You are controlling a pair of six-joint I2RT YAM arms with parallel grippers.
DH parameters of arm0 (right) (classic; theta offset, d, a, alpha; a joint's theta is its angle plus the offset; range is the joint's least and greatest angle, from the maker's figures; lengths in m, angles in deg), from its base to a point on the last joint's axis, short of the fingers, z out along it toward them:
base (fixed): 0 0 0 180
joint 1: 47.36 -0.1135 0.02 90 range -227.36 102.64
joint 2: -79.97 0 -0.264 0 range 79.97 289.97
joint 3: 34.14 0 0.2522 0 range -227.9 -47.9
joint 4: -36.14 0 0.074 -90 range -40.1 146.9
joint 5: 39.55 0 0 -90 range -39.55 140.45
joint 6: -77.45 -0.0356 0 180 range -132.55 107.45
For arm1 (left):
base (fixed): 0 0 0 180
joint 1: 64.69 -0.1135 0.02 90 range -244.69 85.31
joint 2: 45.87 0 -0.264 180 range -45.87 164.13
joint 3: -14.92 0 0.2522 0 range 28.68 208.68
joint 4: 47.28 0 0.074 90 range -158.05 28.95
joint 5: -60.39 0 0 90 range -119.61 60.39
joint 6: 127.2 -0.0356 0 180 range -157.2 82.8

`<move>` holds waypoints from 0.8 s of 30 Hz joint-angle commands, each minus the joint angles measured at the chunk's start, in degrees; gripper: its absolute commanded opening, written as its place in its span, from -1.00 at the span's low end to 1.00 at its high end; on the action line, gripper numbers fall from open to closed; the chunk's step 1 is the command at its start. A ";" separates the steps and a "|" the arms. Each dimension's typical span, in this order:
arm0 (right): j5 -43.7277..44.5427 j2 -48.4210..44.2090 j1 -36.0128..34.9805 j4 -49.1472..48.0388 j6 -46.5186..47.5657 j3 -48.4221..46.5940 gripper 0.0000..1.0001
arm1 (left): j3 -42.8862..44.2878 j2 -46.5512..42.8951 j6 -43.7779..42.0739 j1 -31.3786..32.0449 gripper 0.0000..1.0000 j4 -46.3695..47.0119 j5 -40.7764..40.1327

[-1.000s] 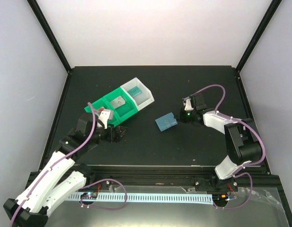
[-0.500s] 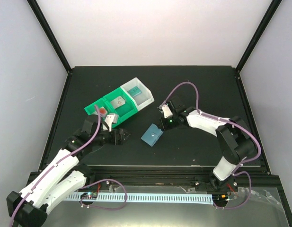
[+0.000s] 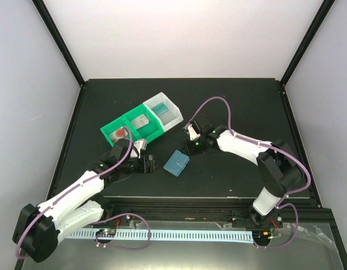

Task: Take the credit cards out of the card holder

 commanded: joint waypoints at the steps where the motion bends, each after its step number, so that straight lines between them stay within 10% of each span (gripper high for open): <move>1: 1.82 -4.69 -2.68 -0.16 -9.88 2.35 -0.35 | 0.39 3.76 0.25 0.20 0.64 8.79 0.31; 24: 4.95 -6.84 -4.50 -21.22 -20.63 18.16 -0.35 | 2.97 33.29 -0.44 3.74 0.17 30.98 2.55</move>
